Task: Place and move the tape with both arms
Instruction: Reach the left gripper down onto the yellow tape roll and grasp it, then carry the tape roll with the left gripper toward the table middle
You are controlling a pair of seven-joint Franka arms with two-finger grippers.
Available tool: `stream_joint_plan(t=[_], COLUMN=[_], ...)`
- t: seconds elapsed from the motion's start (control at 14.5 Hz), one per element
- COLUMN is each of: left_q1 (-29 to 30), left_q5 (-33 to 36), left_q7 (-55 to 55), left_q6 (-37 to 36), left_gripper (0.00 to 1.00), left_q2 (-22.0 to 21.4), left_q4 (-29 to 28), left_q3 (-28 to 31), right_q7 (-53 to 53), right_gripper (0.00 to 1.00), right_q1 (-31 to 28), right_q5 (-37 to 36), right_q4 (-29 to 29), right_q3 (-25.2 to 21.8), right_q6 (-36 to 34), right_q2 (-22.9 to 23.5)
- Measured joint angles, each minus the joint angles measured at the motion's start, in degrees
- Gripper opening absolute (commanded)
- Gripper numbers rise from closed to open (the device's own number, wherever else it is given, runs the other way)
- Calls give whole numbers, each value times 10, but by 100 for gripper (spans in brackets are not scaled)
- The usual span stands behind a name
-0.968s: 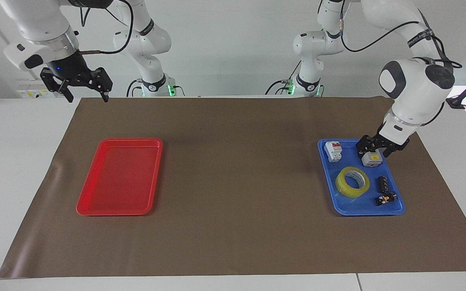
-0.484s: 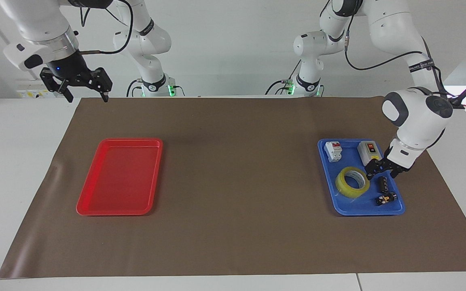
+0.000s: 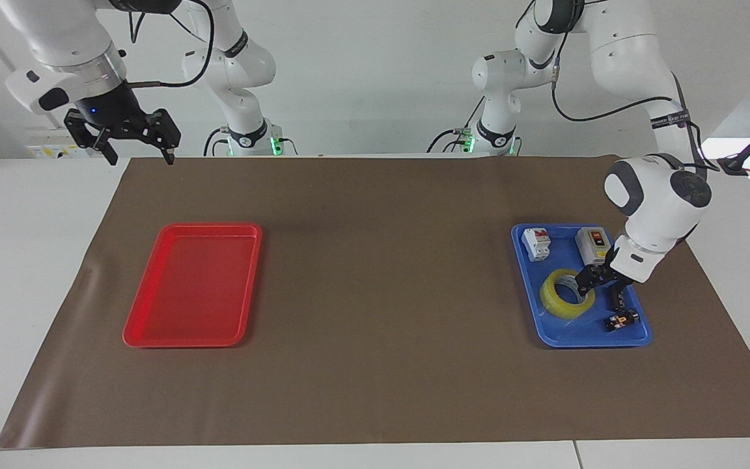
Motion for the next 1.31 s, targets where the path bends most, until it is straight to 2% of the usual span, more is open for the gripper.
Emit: stream_joint_plan(t=[0.28,0.62,0.83,1.04,1.18,1.31], left_q1=[-3,-4,-24,-102,-175,-248], left_q5=[0,0,0,0,0,0], left_q7=[-5,-11,-64,-195,-310,-413], left_q6=[-1,-31,-140,-298,-317,-306], left_gripper=[0,0,0,0,0,0], left_q2=[7,7,6,14,22,35], left_q4=[-1,9,82,209,244,254], left_q3=[0,0,-1,-3,-5,-7], right_q7=[0,0,0,0,0,0], right_gripper=[100,100,100,100,100,100], right_q1=[0,0,0,0,0,0], right_q5=[0,0,0,0,0,0], right_q4=[0,0,0,0,0,0], right_q3=[0,0,0,0,0,0], right_q6=[0,0,0,0,0,0], right_q2=[0,0,0,0,0,0])
